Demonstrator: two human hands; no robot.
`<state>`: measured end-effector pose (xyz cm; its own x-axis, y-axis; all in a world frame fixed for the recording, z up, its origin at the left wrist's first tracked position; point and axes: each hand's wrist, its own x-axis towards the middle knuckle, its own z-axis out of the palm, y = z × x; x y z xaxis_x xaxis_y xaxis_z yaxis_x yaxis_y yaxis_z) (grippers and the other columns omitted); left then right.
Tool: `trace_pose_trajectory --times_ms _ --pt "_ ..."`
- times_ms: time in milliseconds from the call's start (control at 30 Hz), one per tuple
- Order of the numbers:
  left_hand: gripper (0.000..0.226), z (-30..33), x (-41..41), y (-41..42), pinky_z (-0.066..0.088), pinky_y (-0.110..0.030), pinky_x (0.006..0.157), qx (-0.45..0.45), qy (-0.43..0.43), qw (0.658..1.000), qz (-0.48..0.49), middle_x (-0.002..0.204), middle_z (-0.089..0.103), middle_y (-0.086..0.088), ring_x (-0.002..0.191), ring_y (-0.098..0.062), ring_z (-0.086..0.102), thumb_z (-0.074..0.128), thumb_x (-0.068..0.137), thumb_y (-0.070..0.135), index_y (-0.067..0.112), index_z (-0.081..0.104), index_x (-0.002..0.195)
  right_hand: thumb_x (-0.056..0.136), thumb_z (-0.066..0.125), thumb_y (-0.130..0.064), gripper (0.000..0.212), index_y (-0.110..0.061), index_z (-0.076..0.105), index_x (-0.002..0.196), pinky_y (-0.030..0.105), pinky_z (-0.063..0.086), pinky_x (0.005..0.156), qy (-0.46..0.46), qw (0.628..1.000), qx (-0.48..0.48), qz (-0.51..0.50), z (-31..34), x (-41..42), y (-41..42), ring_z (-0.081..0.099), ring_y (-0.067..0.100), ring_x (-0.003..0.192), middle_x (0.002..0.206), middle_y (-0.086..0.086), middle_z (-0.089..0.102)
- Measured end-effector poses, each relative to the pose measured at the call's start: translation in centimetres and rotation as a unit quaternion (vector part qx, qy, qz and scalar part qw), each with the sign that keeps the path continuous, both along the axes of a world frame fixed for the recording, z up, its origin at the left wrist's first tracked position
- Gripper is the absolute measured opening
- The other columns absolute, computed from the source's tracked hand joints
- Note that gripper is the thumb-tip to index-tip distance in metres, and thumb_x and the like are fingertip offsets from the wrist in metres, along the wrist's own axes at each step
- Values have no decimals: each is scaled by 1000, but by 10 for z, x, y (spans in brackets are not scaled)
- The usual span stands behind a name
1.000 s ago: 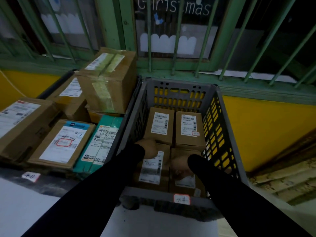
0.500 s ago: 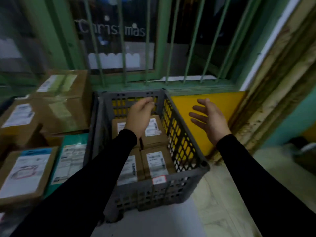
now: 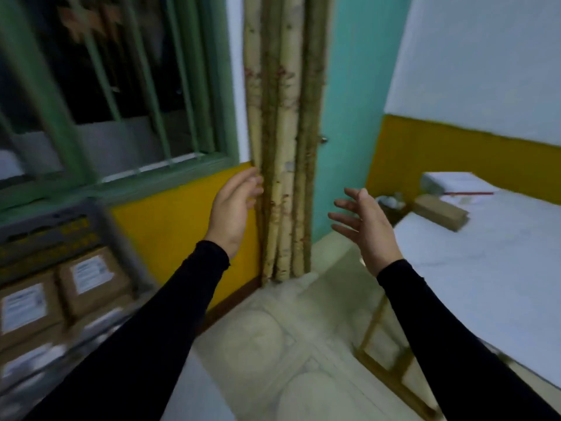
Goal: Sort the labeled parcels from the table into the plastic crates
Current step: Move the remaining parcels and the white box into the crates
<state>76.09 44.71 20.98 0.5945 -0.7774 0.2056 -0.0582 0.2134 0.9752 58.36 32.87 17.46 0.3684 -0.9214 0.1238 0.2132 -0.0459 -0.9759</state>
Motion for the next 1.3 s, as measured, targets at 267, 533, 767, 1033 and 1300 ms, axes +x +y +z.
trace_pose_trajectory --times_ms 267,533,767,1033,1300 --pt "26 -9 -232 -145 42 -34 108 -31 34 992 -117 128 63 -7 118 -18 60 42 104 19 18 58 124 106 36 -38 31 -22 56 123 38 54 92 31 991 -7 -132 -7 -257 -84 67 24 105 121 7 63" --pt "25 -25 -380 -276 51 -24 90 -33 94 972 -213 119 66 -7 106 -14 65 40 104 19 15 60 120 104 39 -41 32 -26 55 127 37 54 92 61 972 -3 -227 -20 -428 -151 68 19 104 122 3 63" --pt "24 -44 -489 -397 48 -36 101 -34 140 954 -262 121 67 -7 115 -22 63 42 103 20 21 64 114 102 41 -43 40 -21 53 135 35 53 91 112 957 16 -266 -28 -538 -247 66 18 105 124 5 62" --pt "26 -55 -602 -522 47 -36 103 0 107 957 -270 117 69 1 111 -16 65 44 103 24 19 64 118 102 40 -44 35 -28 52 131 33 51 89 137 952 27 -271 -37 -650 -363 65 14 104 124 0 62" --pt "24 -76 -661 -615 47 -43 104 20 103 986 -133 117 68 -6 108 -22 63 45 103 21 20 65 115 103 40 -44 40 -24 52 135 30 53 89 160 974 21 -162 -55 -727 -507 64 14 108 125 -2 61"
